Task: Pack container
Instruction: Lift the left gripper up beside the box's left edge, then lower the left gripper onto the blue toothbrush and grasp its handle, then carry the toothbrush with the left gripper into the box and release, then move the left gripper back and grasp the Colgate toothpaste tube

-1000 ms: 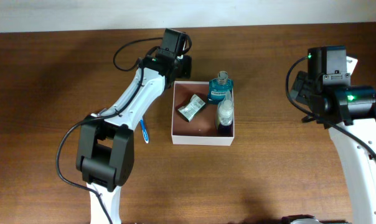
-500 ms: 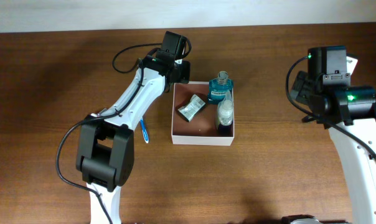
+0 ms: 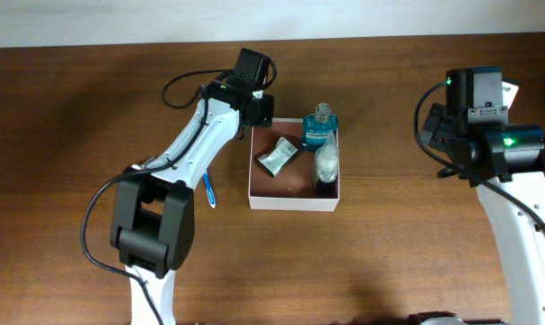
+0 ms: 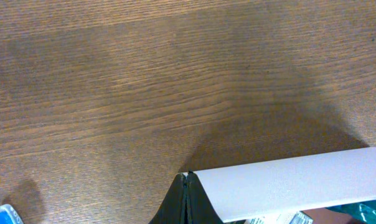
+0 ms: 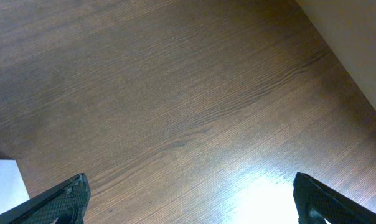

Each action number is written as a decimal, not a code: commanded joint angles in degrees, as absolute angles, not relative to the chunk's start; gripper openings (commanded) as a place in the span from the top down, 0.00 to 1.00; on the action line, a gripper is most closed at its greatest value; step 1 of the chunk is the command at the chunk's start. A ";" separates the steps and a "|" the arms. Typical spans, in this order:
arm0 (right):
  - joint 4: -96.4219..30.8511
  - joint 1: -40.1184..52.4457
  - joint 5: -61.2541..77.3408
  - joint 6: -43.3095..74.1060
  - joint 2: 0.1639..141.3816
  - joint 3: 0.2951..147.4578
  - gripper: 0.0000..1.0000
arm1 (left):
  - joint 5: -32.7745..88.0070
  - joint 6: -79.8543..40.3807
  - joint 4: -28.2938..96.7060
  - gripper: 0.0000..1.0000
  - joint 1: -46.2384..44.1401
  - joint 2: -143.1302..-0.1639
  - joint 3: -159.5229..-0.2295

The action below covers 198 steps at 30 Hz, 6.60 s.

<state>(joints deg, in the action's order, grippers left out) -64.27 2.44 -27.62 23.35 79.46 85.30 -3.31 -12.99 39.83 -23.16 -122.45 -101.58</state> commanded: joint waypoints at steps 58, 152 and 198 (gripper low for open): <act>-64.14 2.17 -28.56 23.42 79.48 85.82 0.01 | -0.45 -21.45 48.38 0.21 -11.86 -116.40 -82.54; -64.12 2.17 -28.56 23.42 79.48 85.82 0.01 | 0.23 -19.42 43.99 0.16 -35.22 -105.06 -87.26; -64.14 2.17 -28.56 23.42 79.48 85.82 0.01 | -3.20 -54.33 43.94 0.29 6.79 -100.09 -63.31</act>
